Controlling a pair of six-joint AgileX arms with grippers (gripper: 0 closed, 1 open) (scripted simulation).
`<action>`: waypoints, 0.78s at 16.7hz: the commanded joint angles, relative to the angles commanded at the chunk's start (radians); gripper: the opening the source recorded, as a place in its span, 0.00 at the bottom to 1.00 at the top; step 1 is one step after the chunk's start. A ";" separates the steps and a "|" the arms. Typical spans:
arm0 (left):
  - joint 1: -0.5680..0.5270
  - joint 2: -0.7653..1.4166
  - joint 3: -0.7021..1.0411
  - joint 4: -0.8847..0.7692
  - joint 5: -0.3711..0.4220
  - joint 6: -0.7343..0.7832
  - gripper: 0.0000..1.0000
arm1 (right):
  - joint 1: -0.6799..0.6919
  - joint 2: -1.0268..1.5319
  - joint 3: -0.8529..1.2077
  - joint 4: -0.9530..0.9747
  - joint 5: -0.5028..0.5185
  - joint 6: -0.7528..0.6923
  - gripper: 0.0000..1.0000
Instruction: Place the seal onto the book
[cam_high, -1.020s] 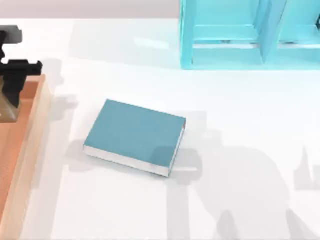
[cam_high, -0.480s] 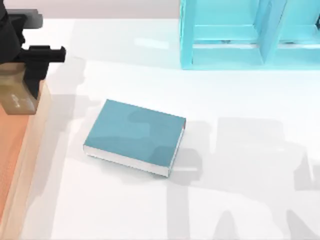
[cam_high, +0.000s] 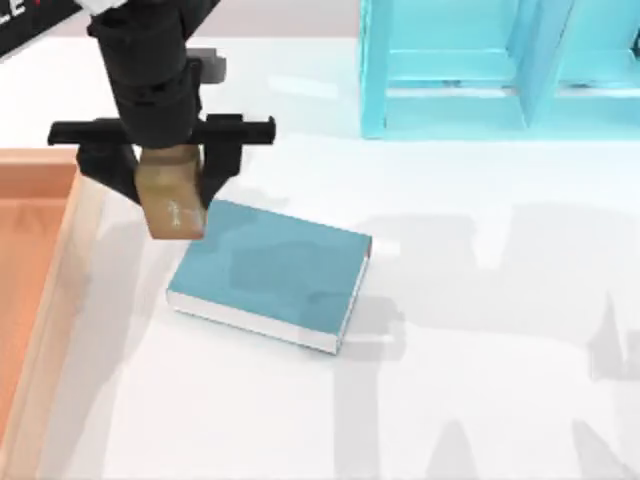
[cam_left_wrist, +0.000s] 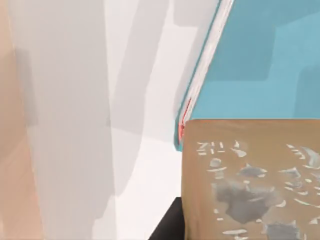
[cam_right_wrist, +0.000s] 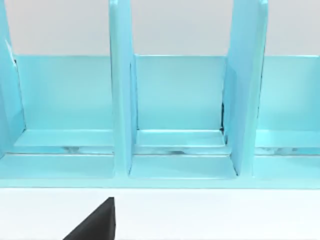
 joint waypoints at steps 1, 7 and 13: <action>-0.045 0.037 0.016 0.017 0.000 -0.044 0.00 | 0.000 0.000 0.000 0.000 0.000 0.000 1.00; -0.157 0.140 0.069 0.087 0.000 -0.156 0.00 | 0.000 0.000 0.000 0.000 0.000 0.000 1.00; -0.158 0.139 0.087 0.068 0.000 -0.156 0.00 | 0.000 0.000 0.000 0.000 0.000 0.000 1.00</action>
